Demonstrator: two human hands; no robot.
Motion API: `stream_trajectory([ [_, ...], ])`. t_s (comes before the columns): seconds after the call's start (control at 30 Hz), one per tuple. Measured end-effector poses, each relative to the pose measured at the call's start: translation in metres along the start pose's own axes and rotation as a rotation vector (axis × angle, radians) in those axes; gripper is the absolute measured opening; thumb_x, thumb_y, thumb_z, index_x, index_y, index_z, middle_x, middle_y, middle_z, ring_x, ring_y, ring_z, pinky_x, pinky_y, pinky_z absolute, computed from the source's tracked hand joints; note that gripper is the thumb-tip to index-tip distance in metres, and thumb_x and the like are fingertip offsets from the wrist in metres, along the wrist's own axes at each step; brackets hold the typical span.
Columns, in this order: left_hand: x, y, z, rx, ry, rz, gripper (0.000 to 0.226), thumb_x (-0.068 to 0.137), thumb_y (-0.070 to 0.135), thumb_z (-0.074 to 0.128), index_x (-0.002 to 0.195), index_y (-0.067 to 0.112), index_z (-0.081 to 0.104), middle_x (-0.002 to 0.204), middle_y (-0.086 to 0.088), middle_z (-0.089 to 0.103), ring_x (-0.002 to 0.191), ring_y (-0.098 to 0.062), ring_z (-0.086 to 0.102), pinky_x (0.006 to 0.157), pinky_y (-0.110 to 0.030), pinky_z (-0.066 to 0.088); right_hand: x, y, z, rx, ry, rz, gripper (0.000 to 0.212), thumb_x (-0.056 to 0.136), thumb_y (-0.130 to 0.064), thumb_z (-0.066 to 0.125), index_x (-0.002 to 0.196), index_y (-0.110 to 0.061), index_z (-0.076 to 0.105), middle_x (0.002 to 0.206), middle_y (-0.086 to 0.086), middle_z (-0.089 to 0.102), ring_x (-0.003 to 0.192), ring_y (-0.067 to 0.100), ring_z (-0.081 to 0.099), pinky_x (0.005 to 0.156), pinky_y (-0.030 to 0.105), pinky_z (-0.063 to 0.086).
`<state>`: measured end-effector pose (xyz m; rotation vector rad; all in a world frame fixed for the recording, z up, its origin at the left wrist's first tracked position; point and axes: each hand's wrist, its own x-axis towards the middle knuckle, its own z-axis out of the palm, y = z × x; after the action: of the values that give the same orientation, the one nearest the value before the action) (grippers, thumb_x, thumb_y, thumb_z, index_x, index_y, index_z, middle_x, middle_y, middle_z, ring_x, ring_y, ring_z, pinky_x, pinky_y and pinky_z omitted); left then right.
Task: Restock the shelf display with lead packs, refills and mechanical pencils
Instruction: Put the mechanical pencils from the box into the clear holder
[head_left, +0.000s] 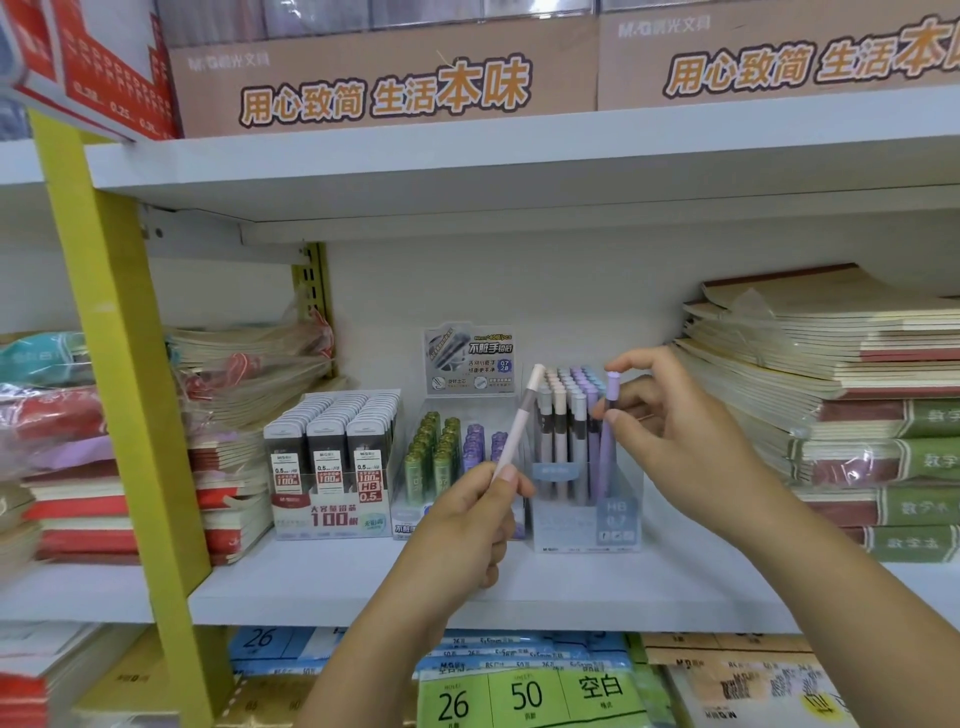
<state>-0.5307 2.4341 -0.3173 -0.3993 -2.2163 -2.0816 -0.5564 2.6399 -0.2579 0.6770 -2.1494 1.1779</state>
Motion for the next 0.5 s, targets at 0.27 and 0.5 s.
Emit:
stream_trajectory([
  [0.27,0.0001,-0.0008,-0.0017,0.002,0.006,0.004,0.032,0.101,0.046,0.045,0.087,0.029,0.067,0.056,0.012,0.034,0.047,-0.008,0.027,0.045,-0.019,0.027,0.0030,0.0012,0.0052,0.019,0.171,-0.024,0.029,0.082,-0.010,0.073,0.090,-0.035,0.060,0.076,-0.002,0.061,0.068,0.005,0.054,0.062,0.012,0.044],
  [0.5,-0.0004,0.0010,-0.0025,0.001,0.009,0.011,0.032,0.101,0.046,0.045,0.088,0.027,0.067,0.057,0.010,0.033,0.048,-0.009,0.026,0.045,-0.019,0.026,0.0041,0.0028,0.0065,0.000,0.133,-0.034,0.034,0.087,0.000,0.062,0.105,-0.029,0.063,0.091,-0.007,0.056,0.079,0.008,0.057,0.071,0.013,0.045],
])
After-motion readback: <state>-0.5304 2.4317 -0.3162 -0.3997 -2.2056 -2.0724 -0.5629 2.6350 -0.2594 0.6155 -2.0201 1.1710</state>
